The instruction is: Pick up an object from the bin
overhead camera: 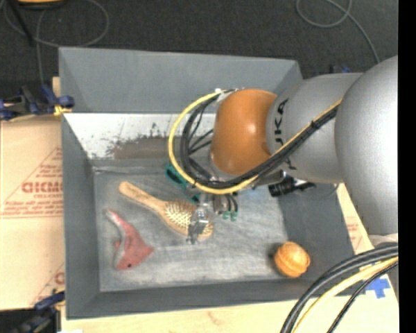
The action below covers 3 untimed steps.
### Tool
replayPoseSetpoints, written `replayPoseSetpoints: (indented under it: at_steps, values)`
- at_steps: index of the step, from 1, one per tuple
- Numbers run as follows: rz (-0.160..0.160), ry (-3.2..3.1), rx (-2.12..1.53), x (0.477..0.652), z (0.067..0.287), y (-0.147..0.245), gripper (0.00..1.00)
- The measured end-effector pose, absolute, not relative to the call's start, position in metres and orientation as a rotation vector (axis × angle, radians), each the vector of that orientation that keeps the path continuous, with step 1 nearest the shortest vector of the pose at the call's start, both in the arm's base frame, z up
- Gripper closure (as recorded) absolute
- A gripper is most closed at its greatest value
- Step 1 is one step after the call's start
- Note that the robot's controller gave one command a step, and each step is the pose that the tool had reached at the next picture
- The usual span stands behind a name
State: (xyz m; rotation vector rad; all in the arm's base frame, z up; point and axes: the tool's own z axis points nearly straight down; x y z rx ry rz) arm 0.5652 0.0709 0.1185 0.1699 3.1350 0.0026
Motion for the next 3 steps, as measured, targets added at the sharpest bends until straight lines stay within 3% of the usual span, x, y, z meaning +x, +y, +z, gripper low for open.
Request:
replayPoseSetpoints:
  at_steps: [1, 2, 3]
  values:
    - [-0.002, 3.129, -0.214, 0.577, 0.084, 0.073, 0.00]
    - [0.011, 3.117, 0.215, 0.568, 0.075, 0.062, 1.00]
    - [0.011, 3.117, 0.215, 0.568, 0.075, 0.062, 1.00]
